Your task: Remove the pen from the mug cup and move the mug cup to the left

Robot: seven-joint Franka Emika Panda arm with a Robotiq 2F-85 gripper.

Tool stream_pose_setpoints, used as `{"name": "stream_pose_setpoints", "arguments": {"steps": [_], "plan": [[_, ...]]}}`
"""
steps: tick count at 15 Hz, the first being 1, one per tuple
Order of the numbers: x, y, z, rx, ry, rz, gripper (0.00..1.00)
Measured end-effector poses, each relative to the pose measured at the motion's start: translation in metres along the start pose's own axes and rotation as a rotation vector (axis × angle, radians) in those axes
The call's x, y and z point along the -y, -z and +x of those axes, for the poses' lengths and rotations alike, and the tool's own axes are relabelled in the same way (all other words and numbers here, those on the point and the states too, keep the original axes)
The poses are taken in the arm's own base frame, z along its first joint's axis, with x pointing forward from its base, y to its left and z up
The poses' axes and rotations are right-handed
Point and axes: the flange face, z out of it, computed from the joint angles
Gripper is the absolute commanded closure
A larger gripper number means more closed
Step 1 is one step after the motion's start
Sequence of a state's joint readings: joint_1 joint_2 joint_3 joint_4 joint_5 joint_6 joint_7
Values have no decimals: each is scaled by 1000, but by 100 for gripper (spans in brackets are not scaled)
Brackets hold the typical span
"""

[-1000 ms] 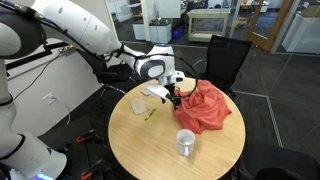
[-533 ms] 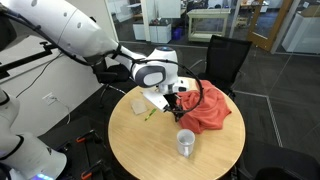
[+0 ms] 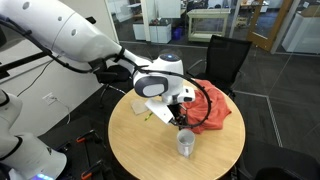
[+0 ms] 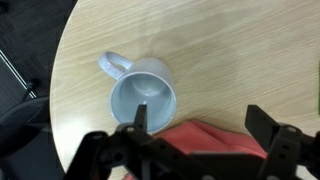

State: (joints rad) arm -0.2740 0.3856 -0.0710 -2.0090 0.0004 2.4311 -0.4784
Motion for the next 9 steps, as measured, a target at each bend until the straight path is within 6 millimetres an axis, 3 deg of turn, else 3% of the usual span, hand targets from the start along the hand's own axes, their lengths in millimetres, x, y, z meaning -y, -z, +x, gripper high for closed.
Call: {"name": "stream_pose_setpoints", "arguments": {"steps": [9], "plan": [[-2,-21,4,-5,48,40,0]]}}
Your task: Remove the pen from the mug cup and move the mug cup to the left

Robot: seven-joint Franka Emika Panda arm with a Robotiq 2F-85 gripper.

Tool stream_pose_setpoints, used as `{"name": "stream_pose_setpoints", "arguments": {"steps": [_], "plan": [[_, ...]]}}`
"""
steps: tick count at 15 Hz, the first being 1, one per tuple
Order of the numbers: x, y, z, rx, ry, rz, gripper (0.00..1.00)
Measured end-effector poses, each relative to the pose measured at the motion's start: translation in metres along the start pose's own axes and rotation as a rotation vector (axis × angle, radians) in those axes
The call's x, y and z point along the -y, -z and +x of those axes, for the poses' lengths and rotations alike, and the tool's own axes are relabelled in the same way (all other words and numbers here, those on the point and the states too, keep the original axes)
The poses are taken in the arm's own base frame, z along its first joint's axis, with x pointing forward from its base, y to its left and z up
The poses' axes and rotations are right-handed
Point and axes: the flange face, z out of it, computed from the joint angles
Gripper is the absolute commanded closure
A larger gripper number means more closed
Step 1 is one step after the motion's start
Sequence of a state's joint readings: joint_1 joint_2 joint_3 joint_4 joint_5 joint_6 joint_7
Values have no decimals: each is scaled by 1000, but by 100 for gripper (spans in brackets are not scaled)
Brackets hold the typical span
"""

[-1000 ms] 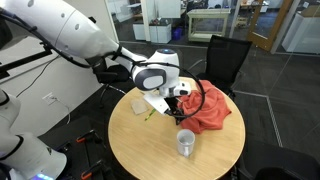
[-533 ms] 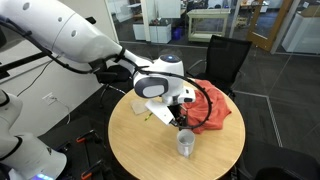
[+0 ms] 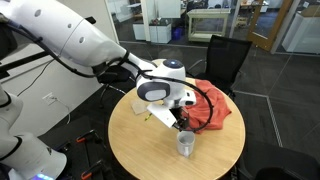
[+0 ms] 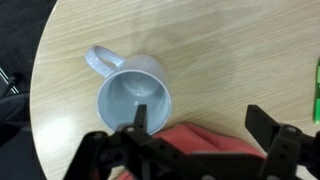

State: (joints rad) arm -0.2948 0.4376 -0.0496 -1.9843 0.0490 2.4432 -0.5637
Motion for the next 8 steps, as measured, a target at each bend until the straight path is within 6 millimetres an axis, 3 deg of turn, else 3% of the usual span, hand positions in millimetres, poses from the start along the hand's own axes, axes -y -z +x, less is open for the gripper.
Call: {"name": "stream_pose_setpoints", "arguments": {"steps": [8], "plan": [[-6,-20,14,2,1,8,0]]}}
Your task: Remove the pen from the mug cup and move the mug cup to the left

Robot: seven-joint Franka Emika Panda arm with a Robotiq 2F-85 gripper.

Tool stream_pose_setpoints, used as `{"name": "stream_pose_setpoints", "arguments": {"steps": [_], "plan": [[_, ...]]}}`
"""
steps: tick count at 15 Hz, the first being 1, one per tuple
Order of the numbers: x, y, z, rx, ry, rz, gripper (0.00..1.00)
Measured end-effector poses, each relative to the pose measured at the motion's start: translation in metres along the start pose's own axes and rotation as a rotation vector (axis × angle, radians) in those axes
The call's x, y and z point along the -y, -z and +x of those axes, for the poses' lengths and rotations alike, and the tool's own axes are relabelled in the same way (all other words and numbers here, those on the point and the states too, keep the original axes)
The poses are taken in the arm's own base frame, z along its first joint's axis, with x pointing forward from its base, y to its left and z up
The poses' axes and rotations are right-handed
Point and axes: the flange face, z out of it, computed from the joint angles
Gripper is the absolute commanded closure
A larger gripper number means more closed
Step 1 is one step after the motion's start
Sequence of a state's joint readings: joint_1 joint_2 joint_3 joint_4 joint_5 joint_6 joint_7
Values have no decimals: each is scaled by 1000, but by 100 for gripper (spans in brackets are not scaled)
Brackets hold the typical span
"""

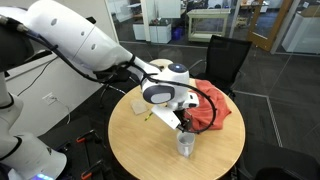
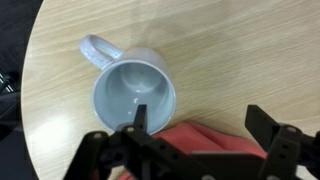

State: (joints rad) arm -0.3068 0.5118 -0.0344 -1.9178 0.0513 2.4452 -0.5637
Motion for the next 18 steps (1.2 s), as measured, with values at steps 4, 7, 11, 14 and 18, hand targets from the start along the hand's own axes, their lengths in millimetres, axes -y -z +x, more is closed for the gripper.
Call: {"name": "stream_pose_setpoints", "arguments": {"steps": [4,7,11,14,18], "plan": [[-6,-10,5,2,-4,2,0],[-11,-18,9,4,-7,4,0],[-13,-29,15,5,-6,11,0],[-14,-37,17,8,-6,17,0],[-15,-46,18,15,-7,21,4]]}}
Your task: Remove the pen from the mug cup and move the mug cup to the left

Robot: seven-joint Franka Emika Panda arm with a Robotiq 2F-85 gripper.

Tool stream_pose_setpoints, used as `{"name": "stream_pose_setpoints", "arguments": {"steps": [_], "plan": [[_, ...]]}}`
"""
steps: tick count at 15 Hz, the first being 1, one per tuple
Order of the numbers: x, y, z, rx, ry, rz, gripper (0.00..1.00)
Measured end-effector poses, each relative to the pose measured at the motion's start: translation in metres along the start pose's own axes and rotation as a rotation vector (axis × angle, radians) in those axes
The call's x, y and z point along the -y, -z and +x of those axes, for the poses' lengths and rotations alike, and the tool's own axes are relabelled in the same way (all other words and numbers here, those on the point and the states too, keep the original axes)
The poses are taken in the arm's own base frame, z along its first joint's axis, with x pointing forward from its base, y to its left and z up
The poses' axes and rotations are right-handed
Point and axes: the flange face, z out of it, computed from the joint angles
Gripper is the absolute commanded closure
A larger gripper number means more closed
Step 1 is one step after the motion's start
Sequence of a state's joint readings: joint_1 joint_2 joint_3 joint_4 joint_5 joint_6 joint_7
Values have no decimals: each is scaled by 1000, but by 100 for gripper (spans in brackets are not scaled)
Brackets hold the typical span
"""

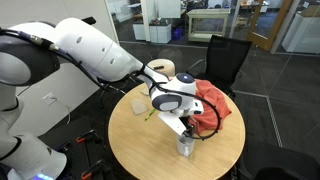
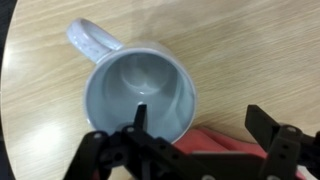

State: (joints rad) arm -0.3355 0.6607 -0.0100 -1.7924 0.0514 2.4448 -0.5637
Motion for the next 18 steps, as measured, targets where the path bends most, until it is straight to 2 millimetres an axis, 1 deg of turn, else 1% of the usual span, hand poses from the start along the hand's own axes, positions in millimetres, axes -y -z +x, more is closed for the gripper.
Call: {"name": "stream_pose_setpoints", "arguments": {"steps": [1,3,11,12,13,15,18], "plan": [[0,-2,0,2,0,1,26],[-1,-6,0,6,-1,3,31],[-5,-9,-3,10,-9,6,93],[-6,-8,-3,10,-10,6,99],[-7,-8,-3,10,-11,6,100],[-9,-7,-3,11,-13,5,98],[-12,-3,-2,12,-14,3,97]]}}
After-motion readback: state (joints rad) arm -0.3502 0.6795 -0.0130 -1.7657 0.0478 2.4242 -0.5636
